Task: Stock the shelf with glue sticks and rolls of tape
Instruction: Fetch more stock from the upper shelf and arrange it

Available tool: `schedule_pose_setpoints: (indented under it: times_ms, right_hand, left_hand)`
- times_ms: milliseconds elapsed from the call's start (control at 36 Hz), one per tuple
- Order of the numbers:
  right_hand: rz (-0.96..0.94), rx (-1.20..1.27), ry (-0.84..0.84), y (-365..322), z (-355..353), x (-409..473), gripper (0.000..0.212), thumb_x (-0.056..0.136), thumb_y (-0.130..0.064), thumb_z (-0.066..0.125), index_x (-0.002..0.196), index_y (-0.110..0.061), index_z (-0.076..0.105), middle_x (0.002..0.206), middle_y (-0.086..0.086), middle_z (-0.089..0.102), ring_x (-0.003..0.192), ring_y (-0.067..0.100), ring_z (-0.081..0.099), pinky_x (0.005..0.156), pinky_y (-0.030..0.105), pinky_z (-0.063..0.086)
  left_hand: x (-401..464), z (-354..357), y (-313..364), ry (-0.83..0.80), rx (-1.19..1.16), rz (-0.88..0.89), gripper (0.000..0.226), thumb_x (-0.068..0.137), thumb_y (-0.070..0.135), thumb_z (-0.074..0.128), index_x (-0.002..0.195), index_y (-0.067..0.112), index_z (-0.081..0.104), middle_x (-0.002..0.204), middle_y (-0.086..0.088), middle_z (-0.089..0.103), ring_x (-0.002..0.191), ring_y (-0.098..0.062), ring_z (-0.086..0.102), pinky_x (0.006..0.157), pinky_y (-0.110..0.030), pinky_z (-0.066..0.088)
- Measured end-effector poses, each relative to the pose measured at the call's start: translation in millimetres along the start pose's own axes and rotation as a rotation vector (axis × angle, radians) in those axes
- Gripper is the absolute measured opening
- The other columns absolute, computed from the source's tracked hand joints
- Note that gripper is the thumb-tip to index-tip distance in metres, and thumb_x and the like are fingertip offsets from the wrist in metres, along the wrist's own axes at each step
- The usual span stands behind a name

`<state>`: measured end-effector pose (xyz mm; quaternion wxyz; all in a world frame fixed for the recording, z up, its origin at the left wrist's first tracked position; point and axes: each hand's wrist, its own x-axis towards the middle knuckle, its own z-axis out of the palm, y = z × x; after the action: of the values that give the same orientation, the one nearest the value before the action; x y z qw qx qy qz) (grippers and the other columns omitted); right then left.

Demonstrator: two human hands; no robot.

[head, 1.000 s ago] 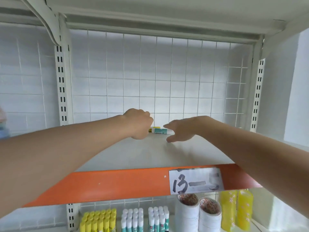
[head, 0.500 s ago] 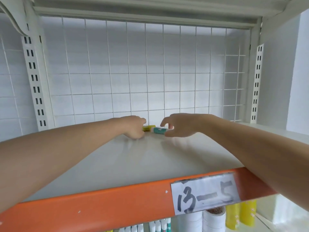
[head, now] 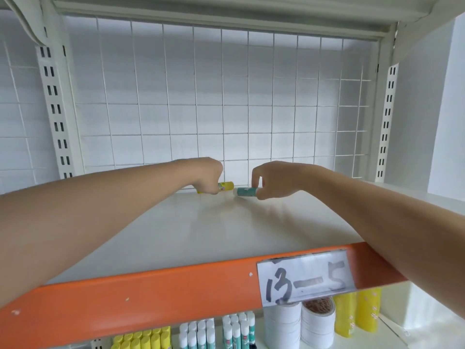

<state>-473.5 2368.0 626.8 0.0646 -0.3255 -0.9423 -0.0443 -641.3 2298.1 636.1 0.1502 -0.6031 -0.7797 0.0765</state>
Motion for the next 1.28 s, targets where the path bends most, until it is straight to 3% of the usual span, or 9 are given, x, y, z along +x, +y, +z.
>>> schedule_pose_setpoints:
  times_ms: [83,306,444,556,639,778,972,1139,1278]
  right_hand:
    - [0.007,0.024,0.054,-3.5,-2.3,-6.2,0.036,0.092,-0.024,0.050,0.116,0.000,0.060,0.116,0.020,0.062,0.079,0.022,0.045,0.066,0.029,0.035]
    - [-0.108,0.279,0.433,-13.1,-39.1,-38.9,0.015,0.090,-0.022,0.055,0.098,-0.017,0.066,0.082,-0.005,0.061,0.070,0.014,0.053,0.060,0.026,0.041]
    - [-0.260,0.472,0.615,-22.1,-45.5,-87.1,0.007,0.089,-0.025,0.063,0.092,-0.019,0.065,0.079,-0.008,0.067,0.074,0.015,0.063,0.066,0.025,0.049]
    - [-0.335,0.597,0.702,-30.8,-30.2,-125.7,0.005,0.091,-0.024,0.064,0.093,-0.019,0.064,0.082,-0.012,0.066,0.078,0.005,0.063,0.067,0.013,0.048]
    - [-0.382,0.741,0.671,-33.4,-14.7,-151.3,0.002,0.091,-0.023,0.063,0.093,-0.023,0.064,0.081,-0.010,0.067,0.079,0.007,0.065,0.075,0.025,0.054]
    - [-0.466,0.941,0.646,-36.6,15.4,-192.5,0.006,0.093,-0.023,0.064,0.098,-0.024,0.065,0.087,-0.005,0.067,0.087,0.016,0.064,0.075,0.049,0.055]
    - [-0.522,1.028,0.628,-38.4,68.9,-231.8,0.015,0.089,-0.021,0.063,0.103,-0.026,0.063,0.093,-0.007,0.065,0.090,0.019,0.063,0.075,0.030,0.054]
    - [-0.452,0.990,0.511,-53.7,123.6,-233.1,0.023,0.086,-0.019,0.066,0.105,-0.029,0.057,0.093,-0.014,0.062,0.090,0.010,0.063,0.073,0.022,0.053]
    - [-0.345,1.032,0.367,-68.8,164.9,-220.6,0.020,0.085,-0.011,0.072,0.093,-0.015,0.054,0.083,-0.013,0.062,0.080,0.010,0.064,0.067,0.023,0.053]
  left_hand:
    - [-17.6,-12.5,-5.4,0.072,-0.077,-0.032,0.024,0.088,0.020,0.053,0.065,0.011,0.048,0.065,-0.005,0.044,0.061,-0.022,0.037,0.049,-0.026,0.024]
    - [-103.2,-48.0,-7.4,0.318,-0.402,-0.035,0.022,0.089,0.025,0.058,0.093,0.006,0.066,0.090,-0.010,0.071,0.072,-0.021,0.052,0.059,-0.026,0.037]
    - [-168.7,-56.2,2.2,0.571,-0.715,-0.040,0.012,0.086,0.023,0.065,0.091,0.016,0.058,0.082,0.000,0.070,0.066,-0.016,0.057,0.053,-0.025,0.039]
    - [-215.4,-42.0,27.2,0.694,-0.890,-0.025,0.010,0.085,0.017,0.068,0.087,0.016,0.058,0.072,0.006,0.067,0.062,-0.009,0.061,0.061,-0.025,0.046]
    - [-241.5,-22.8,52.8,0.743,-0.990,-0.010,0.013,0.084,0.017,0.071,0.086,0.016,0.059,0.071,0.005,0.065,0.061,-0.003,0.058,0.058,-0.013,0.044]
    - [-274.4,12.7,89.4,0.691,-1.118,-0.018,0.015,0.074,0.034,0.066,0.085,0.026,0.061,0.079,0.007,0.068,0.072,-0.013,0.063,0.068,-0.030,0.051]
    - [-299.8,62.1,130.0,0.651,-1.137,-0.046,0.011,0.075,0.033,0.065,0.082,0.028,0.058,0.077,0.015,0.063,0.062,-0.002,0.053,0.052,-0.014,0.040]
    - [-301.3,121.0,141.7,0.561,-1.201,-0.140,0.013,0.083,0.017,0.071,0.084,0.021,0.059,0.076,0.014,0.064,0.071,-0.005,0.057,0.054,-0.015,0.038]
    - [-295.0,176.9,135.3,0.492,-1.239,-0.254,0.015,0.083,0.010,0.070,0.083,0.019,0.059,0.075,0.010,0.065,0.068,-0.004,0.059,0.054,-0.019,0.040]
